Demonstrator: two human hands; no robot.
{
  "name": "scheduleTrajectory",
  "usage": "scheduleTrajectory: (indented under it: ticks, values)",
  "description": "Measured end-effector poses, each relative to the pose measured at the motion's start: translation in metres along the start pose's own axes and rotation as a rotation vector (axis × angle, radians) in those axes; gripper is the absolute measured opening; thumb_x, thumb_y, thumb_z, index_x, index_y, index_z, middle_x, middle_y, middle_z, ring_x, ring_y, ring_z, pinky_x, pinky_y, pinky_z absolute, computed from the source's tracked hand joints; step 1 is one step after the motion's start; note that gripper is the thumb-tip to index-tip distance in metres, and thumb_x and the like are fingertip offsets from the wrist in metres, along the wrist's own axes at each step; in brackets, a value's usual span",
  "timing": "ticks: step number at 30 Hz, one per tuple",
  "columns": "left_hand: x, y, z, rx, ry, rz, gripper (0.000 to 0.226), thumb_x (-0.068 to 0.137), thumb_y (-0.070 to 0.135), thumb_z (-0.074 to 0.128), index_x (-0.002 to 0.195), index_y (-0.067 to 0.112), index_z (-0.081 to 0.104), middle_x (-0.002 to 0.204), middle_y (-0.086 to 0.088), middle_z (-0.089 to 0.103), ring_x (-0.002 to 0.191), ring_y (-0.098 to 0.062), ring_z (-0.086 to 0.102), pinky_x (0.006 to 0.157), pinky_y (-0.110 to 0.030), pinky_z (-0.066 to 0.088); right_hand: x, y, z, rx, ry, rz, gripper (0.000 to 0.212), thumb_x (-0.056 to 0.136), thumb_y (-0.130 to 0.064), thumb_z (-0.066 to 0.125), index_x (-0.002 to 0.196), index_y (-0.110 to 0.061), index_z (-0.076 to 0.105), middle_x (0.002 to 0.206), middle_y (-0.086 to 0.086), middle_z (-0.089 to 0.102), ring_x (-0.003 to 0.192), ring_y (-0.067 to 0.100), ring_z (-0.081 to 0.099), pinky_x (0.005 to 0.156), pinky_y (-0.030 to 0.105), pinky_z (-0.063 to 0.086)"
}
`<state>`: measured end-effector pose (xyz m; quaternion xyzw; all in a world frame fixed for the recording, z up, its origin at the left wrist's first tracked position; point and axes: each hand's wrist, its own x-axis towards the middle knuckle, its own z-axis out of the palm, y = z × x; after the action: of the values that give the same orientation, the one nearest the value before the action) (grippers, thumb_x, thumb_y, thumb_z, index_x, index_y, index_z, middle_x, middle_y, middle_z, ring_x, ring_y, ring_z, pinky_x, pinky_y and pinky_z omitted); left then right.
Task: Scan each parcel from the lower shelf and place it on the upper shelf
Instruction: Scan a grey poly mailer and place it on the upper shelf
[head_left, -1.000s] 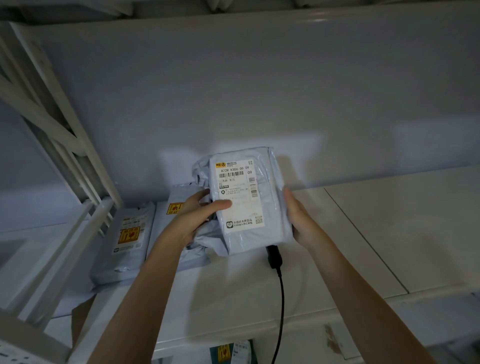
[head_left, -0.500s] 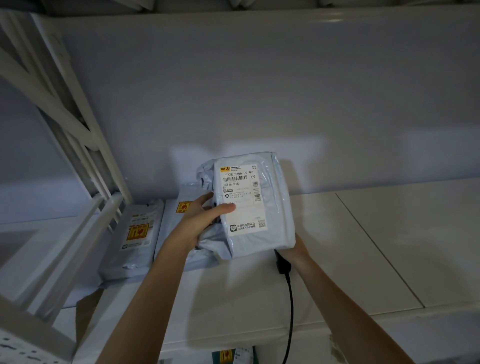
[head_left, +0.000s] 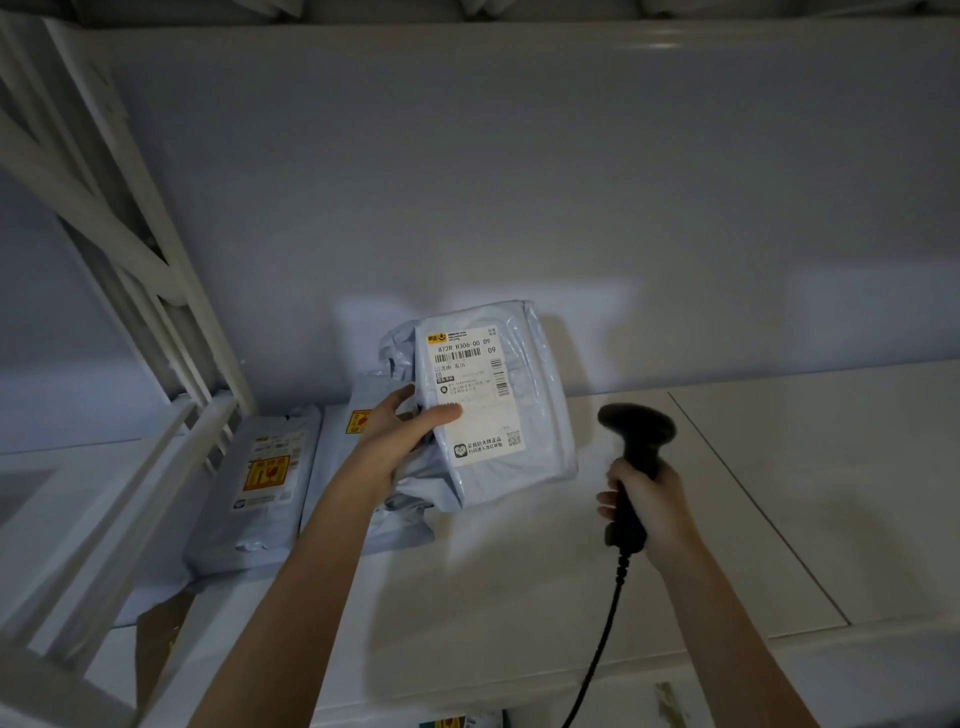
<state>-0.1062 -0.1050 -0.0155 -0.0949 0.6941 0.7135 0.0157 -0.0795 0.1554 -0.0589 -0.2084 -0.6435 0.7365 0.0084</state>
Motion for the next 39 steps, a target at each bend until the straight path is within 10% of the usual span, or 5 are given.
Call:
scheduleTrajectory:
  ticks: [10,33,39]
  values:
    - [0.003,-0.006,0.038,-0.002,-0.008,-0.014,0.053,0.072,0.014,0.079,0.120,0.017,0.056,0.116,-0.006,0.067,0.096,-0.019,0.067,0.083,-0.032,0.055,-0.109,-0.068,0.011,-0.259,-0.199,-0.339,0.011,0.083,-0.005,0.055,0.092,-0.009,0.058,0.049,0.011,0.046,0.040,0.016,0.043,0.044,0.028,0.040]
    - [-0.005,-0.008,0.049,-0.035,-0.012,-0.061,0.096,0.053,0.028,0.087,0.137,0.015,0.043,0.116,-0.007,0.068,0.099,-0.021,0.067,0.091,-0.042,0.053,-0.109,-0.067,0.008,-0.223,-0.158,-0.354,0.007,0.085,-0.006,0.054,0.089,-0.002,0.050,0.058,0.011,0.045,0.037,0.013,0.041,0.041,0.025,0.038]
    - [-0.016,-0.003,0.028,-0.125,0.064,-0.037,0.039,0.077,0.018,0.075,0.113,0.011,0.063,0.105,-0.006,0.072,0.092,-0.019,0.068,0.064,-0.025,0.056,-0.030,-0.049,-0.010,-0.219,-0.023,-0.149,0.021,0.091,-0.022,0.053,0.105,-0.007,0.045,0.078,0.007,0.051,0.061,0.018,0.051,0.049,0.031,0.043]
